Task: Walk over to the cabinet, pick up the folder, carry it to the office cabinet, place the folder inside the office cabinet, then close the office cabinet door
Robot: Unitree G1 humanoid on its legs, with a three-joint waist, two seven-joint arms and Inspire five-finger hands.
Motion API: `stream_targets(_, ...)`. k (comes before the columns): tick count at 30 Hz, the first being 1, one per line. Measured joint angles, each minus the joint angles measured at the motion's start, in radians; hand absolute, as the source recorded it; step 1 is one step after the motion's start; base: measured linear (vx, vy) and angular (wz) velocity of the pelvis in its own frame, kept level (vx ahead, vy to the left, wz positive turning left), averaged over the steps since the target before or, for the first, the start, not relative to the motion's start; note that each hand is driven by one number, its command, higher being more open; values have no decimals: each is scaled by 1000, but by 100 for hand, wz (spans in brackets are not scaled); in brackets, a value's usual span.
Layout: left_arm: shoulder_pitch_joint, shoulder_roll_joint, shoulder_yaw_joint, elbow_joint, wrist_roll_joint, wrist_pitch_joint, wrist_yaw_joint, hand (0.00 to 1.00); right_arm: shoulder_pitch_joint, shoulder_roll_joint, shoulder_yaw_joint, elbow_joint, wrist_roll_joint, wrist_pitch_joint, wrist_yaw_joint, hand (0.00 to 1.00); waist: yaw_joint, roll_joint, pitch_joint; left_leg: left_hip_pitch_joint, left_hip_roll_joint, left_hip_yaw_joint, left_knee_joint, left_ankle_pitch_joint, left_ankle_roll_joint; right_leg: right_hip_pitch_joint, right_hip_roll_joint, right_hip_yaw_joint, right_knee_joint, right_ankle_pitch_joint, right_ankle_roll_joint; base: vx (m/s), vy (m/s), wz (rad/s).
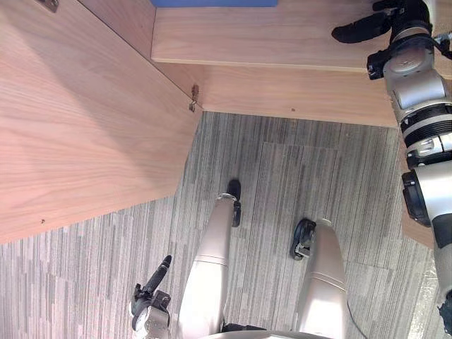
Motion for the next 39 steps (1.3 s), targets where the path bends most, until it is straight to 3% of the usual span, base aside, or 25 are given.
stream_targets(3, 0, 0, -1, -6, 5, -1, -27, 100, 2, -7, 1, -3, -81, -8, 25, 100, 0, -6, 3, 2, 1, 0, -4, 1, 0, 2, 0, -2, -6, 1, 1, 1, 12, 0)
stream_targets(7, 0, 10, -25, -2, 40, 3, -83, 100, 36, -46, 62, -32, -117, -53, 128, 100, -1, -10, 6, 21, 8, 1, -12, 1, 0, 25, 6, -5, -27, 9, 5, 1, 42, -6)
stream_targets(9, 0, 25, -52, -5, 56, 4, -119, 100, 72, -70, 123, -52, -116, -84, 193, 100, 1, -16, 7, 55, 22, 3, -33, -1, 2, 63, 20, -8, -66, 26, -13, 5, 49, -15)
stream_targets(12, 0, 60, -82, -6, 62, 9, -140, 100, 150, -71, 197, -92, -120, -113, 250, 100, -2, -43, -2, 110, 31, 14, -67, -1, 5, 114, 26, -6, -109, 38, -17, 25, 28, -13)
stream_targets(15, 0, 95, -84, -7, 62, 9, -162, 100, 212, -53, 282, -101, -153, -141, 374, 100, -2, -77, -14, 163, 42, 28, -100, -1, 5, 159, 36, -2, -150, 51, -24, 30, 22, -14)
stream_targets(31, -41, 133, -121, 81, 77, 29, -215, 100, 258, 63, 187, 42, -199, -147, 364, 100, 20, -92, -22, 243, 77, 56, -96, -23, 21, 246, 67, 21, -219, 91, -23, -15, 40, -9)
stream_targets(35, -40, 133, -123, 92, 82, 30, -216, 100, 357, 105, 184, 51, -197, -127, 379, 100, 27, -98, -47, 342, 91, 77, -165, -16, 26, 348, 79, 21, -322, 130, -20, 9, 58, -13)
stream_targets(39, -24, 136, -139, 95, 124, 30, -218, 100, 496, 172, 144, 46, -193, -103, 414, 100, 26, -114, -84, 493, 99, 110, -306, 16, 31, 502, 88, 17, -515, 210, -15, 71, 74, -17)
